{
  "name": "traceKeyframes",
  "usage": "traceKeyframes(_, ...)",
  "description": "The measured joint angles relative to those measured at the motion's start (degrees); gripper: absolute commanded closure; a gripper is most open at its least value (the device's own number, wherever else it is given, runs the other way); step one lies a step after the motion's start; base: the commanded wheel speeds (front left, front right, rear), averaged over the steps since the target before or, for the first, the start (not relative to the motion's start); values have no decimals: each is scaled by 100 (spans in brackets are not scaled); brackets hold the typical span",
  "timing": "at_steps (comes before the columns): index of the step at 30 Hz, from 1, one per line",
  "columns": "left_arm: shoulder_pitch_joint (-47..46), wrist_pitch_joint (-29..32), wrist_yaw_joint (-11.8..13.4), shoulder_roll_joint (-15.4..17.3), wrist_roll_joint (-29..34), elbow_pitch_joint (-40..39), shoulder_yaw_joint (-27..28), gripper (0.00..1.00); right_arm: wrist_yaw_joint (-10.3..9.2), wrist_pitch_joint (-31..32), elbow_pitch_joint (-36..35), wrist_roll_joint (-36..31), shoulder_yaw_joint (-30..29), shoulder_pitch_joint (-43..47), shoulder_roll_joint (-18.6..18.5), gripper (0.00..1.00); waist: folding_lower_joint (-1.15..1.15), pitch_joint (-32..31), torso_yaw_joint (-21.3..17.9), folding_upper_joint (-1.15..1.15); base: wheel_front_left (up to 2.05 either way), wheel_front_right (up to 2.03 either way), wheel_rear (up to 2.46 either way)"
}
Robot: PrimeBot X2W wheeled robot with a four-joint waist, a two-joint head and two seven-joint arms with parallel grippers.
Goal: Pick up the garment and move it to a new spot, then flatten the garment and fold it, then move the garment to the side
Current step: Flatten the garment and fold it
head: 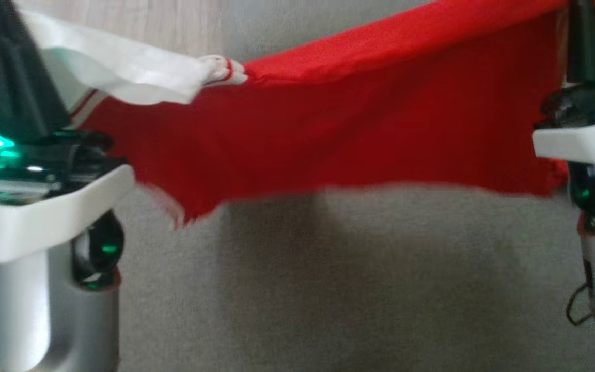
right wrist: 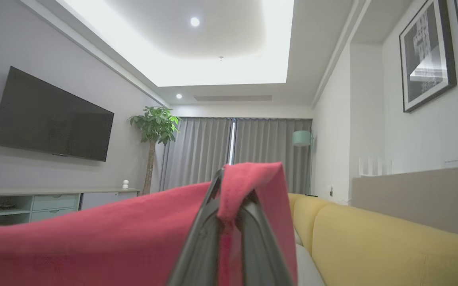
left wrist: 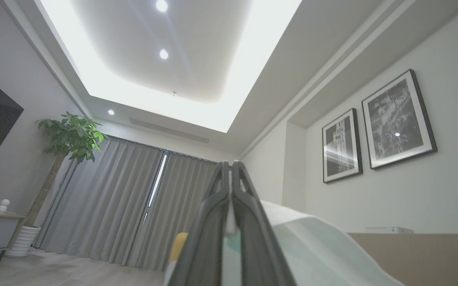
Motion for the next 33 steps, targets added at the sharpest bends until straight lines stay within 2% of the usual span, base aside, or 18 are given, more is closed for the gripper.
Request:
traceKeyframes(2,5,63,26,11,-1,-153,46,100,0,98,-181,-2,-9,92,-15,100,0,-60,-27,0,0,0,0)
traceKeyframes(7,172,427,178,105,0,-1091,83,100,-1,599,-1010,-21,-179,725,-11,100,0,-270,-160,0,0,0,0)
traceKeyframes(11,389,725,305,138,1,-1683,104,100,0,953,-1517,-137,-397,1062,162,100,-1,-299,-195,0,0,0,0)
traceKeyframes(16,295,1116,406,214,-99,-1650,245,100,0,1321,-1596,-237,-475,1198,286,100,0,-181,-170,0,0,0,0)
traceKeyframes(18,26,1302,381,276,-264,-1330,241,100,0,1419,-1427,-207,-470,1124,300,100,0,-72,-152,0,0,0,0)
traceKeyframes(20,-708,1552,240,435,-409,-542,232,100,0,1512,-917,-149,-381,672,246,100,1,188,-120,0,0,0,0)
traceKeyframes(25,-2438,1685,-96,927,-241,1179,186,100,0,1376,379,-62,8,-1227,-91,100,3,816,-65,0,0,0,0)
traceKeyframes(27,-3215,1583,-212,1083,-124,1917,123,100,0,1170,1026,-63,190,-2104,-192,100,4,1096,-44,0,0,0,0)
traceKeyframes(29,-3955,1392,-221,1166,-14,2601,63,100,0,910,1711,-76,294,-2915,-225,100,4,1374,-18,0,0,0,0)
traceKeyframes(33,-5110,904,-312,1249,131,3745,45,100,0,240,2859,-276,465,-4103,-237,100,4,1870,45,-1,0,0,0)
